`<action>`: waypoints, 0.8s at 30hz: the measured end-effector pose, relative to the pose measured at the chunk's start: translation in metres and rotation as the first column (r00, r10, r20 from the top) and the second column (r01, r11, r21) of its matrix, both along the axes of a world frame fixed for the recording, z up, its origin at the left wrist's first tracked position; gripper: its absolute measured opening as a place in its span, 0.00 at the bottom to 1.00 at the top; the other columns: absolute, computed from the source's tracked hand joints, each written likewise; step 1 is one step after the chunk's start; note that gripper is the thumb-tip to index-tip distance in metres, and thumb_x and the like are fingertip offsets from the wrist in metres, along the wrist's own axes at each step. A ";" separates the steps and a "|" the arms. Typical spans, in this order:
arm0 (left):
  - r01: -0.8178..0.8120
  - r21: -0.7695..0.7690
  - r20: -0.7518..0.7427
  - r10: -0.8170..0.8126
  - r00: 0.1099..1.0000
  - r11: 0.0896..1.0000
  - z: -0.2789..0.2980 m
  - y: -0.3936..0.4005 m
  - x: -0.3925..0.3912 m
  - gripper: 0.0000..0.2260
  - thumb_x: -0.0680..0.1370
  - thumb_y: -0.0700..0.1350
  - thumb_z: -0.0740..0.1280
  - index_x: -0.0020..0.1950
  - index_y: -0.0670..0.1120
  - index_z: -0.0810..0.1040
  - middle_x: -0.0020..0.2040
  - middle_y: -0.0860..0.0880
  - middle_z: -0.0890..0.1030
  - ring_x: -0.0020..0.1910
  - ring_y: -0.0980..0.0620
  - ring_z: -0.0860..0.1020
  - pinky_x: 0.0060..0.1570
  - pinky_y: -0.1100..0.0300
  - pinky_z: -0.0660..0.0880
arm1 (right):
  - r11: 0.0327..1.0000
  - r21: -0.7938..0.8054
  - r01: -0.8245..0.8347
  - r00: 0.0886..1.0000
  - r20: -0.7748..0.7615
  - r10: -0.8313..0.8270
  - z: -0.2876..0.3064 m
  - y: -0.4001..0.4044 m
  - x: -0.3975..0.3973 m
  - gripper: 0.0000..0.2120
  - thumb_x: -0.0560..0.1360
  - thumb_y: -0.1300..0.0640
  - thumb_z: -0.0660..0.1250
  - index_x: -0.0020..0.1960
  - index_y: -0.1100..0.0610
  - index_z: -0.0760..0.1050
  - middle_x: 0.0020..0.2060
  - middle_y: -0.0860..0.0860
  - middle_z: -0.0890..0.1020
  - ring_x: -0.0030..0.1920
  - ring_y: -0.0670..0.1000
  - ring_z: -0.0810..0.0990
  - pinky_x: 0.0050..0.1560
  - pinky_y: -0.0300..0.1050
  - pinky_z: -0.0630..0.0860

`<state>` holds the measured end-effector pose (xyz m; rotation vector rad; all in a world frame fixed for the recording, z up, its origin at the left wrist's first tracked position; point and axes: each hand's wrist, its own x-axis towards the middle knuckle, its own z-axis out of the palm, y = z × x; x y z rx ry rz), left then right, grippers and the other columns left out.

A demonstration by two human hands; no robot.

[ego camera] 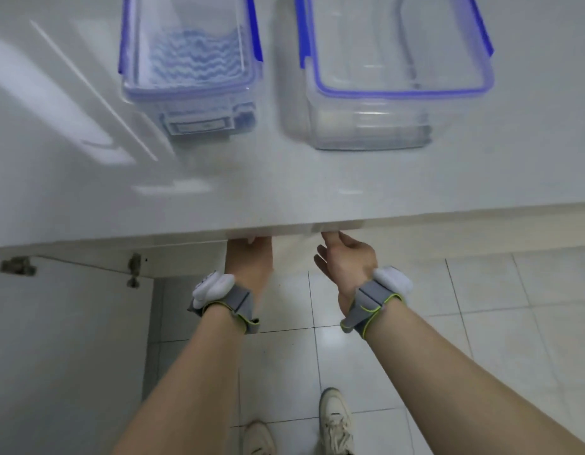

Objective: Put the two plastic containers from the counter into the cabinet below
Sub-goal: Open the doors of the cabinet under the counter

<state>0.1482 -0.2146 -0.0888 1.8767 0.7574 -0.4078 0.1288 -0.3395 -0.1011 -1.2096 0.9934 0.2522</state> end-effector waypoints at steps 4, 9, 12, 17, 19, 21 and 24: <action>0.057 -0.060 0.115 -0.050 0.992 0.997 0.000 0.014 -0.017 0.21 0.78 0.53 0.63 0.42 0.33 0.72 0.36 0.41 0.72 0.34 0.50 0.66 0.34 0.60 0.65 | 0.998 0.016 0.058 0.998 -0.005 -0.058 0.009 0.008 -0.015 0.37 0.67 0.42 0.74 0.63 0.70 0.75 0.65 0.69 0.70 0.64 0.69 0.71 0.65 0.71 0.67; 0.235 -0.033 0.115 -0.230 0.966 0.971 0.004 0.025 -0.055 0.15 0.78 0.55 0.63 0.41 0.46 0.79 0.31 0.51 0.74 0.30 0.57 0.69 0.28 0.74 0.66 | 0.992 0.028 0.125 0.992 -0.039 -0.124 0.012 0.005 -0.047 0.19 0.68 0.45 0.77 0.51 0.57 0.79 0.57 0.54 0.83 0.44 0.47 0.84 0.61 0.51 0.79; 0.284 -0.141 0.082 -0.275 0.958 0.948 0.010 0.028 -0.090 0.12 0.78 0.54 0.66 0.51 0.48 0.85 0.40 0.55 0.82 0.38 0.61 0.76 0.33 0.81 0.67 | 0.977 0.069 0.200 0.979 -0.044 -0.198 0.012 0.001 -0.076 0.20 0.69 0.51 0.76 0.51 0.65 0.80 0.49 0.53 0.82 0.48 0.49 0.82 0.60 0.47 0.80; 0.422 -0.235 0.012 -0.431 0.902 0.876 0.021 0.018 -0.148 0.14 0.76 0.54 0.69 0.57 0.50 0.84 0.47 0.58 0.83 0.42 0.70 0.75 0.37 0.85 0.66 | 0.957 0.090 0.275 0.961 -0.036 -0.273 0.018 -0.017 -0.136 0.18 0.72 0.56 0.74 0.50 0.71 0.79 0.40 0.51 0.81 0.46 0.50 0.80 0.60 0.47 0.80; 0.450 -0.286 -0.017 -0.474 0.881 0.846 0.022 0.010 -0.167 0.14 0.75 0.52 0.70 0.59 0.49 0.83 0.52 0.57 0.84 0.47 0.68 0.77 0.42 0.86 0.66 | 0.955 0.104 0.277 0.961 -0.029 -0.275 0.021 -0.025 -0.158 0.14 0.73 0.57 0.74 0.54 0.64 0.80 0.41 0.50 0.82 0.47 0.50 0.81 0.60 0.46 0.79; 0.487 -0.333 -0.066 -0.535 0.842 0.808 0.022 -0.003 -0.186 0.16 0.75 0.52 0.71 0.61 0.49 0.82 0.56 0.56 0.83 0.54 0.62 0.78 0.47 0.84 0.67 | 0.947 0.100 0.305 0.952 -0.055 -0.300 0.023 -0.037 -0.180 0.21 0.73 0.57 0.75 0.63 0.64 0.78 0.48 0.55 0.84 0.50 0.53 0.83 0.60 0.46 0.79; 0.567 -0.388 -0.114 -0.648 0.753 0.727 0.017 -0.036 -0.216 0.18 0.73 0.52 0.73 0.62 0.49 0.82 0.57 0.54 0.84 0.57 0.62 0.79 0.62 0.70 0.69 | 0.952 0.070 0.299 0.952 -0.092 -0.292 0.028 -0.070 -0.216 0.15 0.73 0.59 0.73 0.57 0.67 0.80 0.47 0.50 0.70 0.53 0.66 0.81 0.64 0.48 0.76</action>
